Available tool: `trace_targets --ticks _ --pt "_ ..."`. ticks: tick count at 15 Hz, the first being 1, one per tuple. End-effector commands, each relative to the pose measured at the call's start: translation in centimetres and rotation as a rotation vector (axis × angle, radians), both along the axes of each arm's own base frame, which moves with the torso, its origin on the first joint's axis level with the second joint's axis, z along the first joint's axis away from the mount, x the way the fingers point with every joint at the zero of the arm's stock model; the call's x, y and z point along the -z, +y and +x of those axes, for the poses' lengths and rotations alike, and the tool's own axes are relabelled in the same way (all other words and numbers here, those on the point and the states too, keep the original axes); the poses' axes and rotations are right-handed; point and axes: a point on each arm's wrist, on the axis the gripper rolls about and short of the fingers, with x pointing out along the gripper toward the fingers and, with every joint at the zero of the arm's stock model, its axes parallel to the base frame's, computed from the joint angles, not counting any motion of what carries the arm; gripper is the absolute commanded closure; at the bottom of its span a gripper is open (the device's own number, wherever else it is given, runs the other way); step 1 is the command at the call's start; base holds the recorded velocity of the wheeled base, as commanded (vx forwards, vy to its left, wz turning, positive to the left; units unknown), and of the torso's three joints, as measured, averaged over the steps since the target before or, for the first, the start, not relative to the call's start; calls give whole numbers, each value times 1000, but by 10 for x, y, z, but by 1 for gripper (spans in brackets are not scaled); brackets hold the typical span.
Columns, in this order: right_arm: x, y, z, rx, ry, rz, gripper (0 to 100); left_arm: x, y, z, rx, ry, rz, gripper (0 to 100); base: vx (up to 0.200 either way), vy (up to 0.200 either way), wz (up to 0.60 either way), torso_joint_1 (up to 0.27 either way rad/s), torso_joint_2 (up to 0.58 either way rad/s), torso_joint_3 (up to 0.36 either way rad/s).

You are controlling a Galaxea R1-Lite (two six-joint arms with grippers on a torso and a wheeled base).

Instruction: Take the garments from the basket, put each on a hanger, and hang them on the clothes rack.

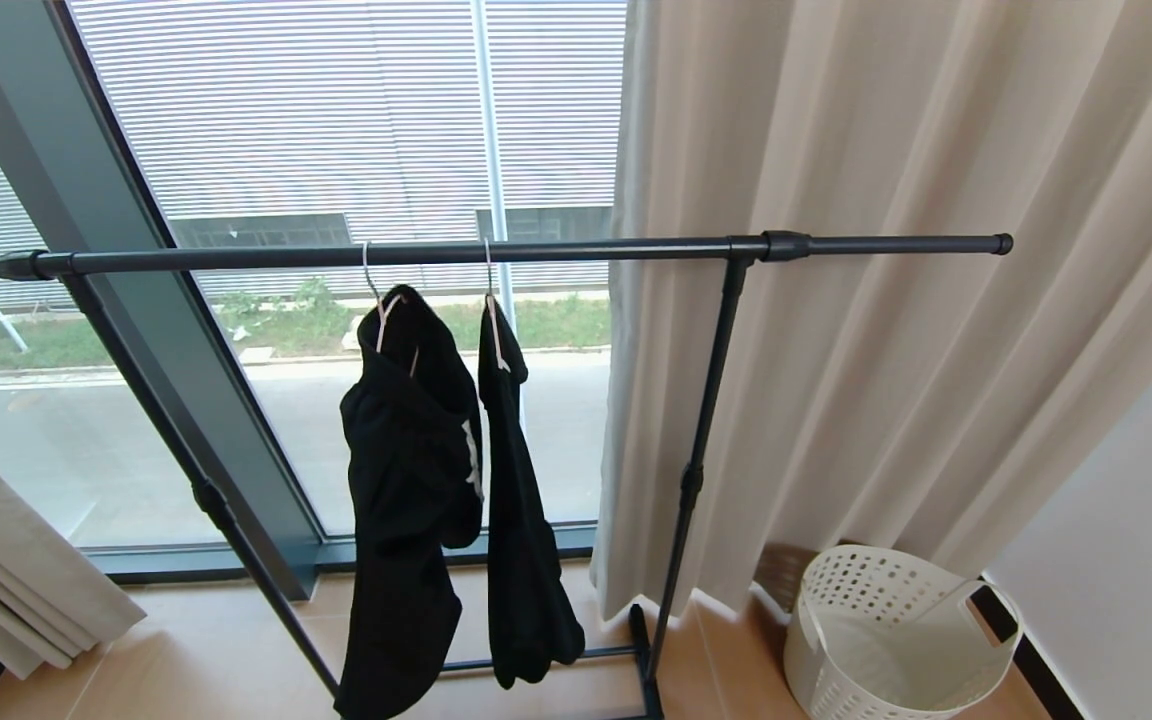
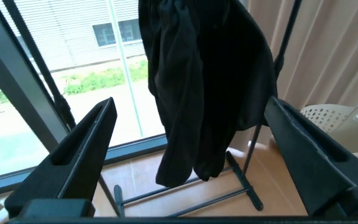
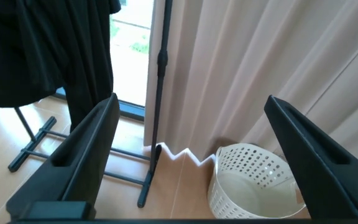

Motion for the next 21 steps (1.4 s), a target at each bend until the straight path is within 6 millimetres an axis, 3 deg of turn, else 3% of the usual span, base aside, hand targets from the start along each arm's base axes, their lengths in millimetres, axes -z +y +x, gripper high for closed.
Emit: trace_targets --ticks 1,7,12,21 --pt "1 0 -1 12 -12 3 0 0 0 -1 3 -9 -2 0 0 0 0 0 0 0" --pt "1 -4 0 204 -3 63 0 0 0 -1 2 -8 -7 0 0 0 0 0 0 0" --pt "1 -2 -1 114 -3 58 0 0 0 -1 2 -8 -7 0 0 0 0 0 0 0" --pt "1 -2 -1 112 -3 55 0 0 0 -1 2 -8 -7 0 0 0 0 0 0 0"
